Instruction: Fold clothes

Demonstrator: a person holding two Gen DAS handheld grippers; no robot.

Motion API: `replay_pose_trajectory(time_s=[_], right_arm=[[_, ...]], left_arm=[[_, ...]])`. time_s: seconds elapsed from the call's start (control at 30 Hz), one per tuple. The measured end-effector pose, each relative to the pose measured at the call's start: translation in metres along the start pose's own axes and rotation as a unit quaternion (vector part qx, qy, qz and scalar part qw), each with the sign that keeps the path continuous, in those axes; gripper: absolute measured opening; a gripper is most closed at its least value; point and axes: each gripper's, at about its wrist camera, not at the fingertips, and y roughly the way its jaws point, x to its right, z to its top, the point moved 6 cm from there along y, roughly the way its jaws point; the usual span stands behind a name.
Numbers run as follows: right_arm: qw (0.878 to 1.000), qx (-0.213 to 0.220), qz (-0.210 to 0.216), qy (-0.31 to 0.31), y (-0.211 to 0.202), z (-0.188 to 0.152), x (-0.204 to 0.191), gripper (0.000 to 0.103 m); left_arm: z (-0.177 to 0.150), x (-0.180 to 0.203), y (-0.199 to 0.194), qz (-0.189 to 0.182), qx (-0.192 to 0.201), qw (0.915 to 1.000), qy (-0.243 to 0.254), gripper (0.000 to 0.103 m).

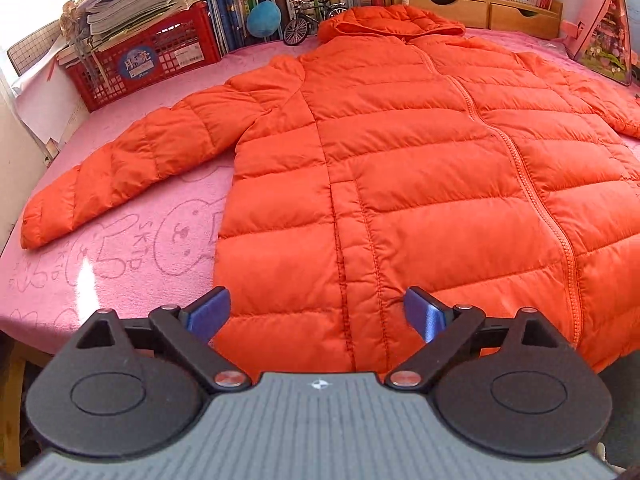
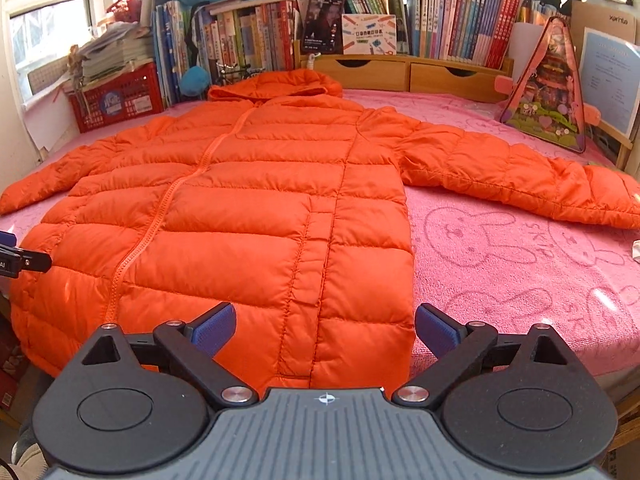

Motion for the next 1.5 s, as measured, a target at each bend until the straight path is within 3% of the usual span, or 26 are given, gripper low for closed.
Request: replay_pose_trajectory(time_s=[0.37, 0.5, 0.63, 0.8, 0.87, 1.0, 1.5], right_arm=[[0.999, -0.027, 0.02, -0.01, -0.015, -0.025, -0.017, 0.098], [0.999, -0.036, 0.02, -0.013, -0.019, -0.033, -0.022, 0.098], [0.999, -0.042, 0.023, -0.026, -0.023, -0.036, -0.027, 0.098], [0.996, -0.06, 0.035, -0.054, -0.026, -0.048, -0.042, 0.098], [0.994, -0.066, 0.039, -0.074, -0.027, -0.053, -0.051, 0.098], [0.992, -0.062, 0.046, -0.099, -0.031, -0.056, -0.061, 0.098], [0.992, -0.072, 0.057, -0.08, -0.028, -0.054, -0.06, 0.098]], left_arm=[[-0.03, 0.028, -0.011, -0.016, -0.04, 0.9991, -0.005, 0.097], [-0.039, 0.052, -0.012, -0.032, -0.051, 0.998, 0.017, 0.097], [-0.043, 0.068, -0.015, -0.026, -0.052, 0.9976, 0.036, 0.097], [-0.048, 0.089, -0.024, -0.062, -0.055, 0.9957, 0.042, 0.098], [-0.048, 0.094, -0.026, -0.055, -0.05, 0.9957, 0.055, 0.098], [-0.045, 0.095, -0.028, -0.039, -0.041, 0.996, 0.069, 0.099], [-0.045, 0.096, -0.02, -0.05, -0.058, 0.9947, 0.069, 0.099]])
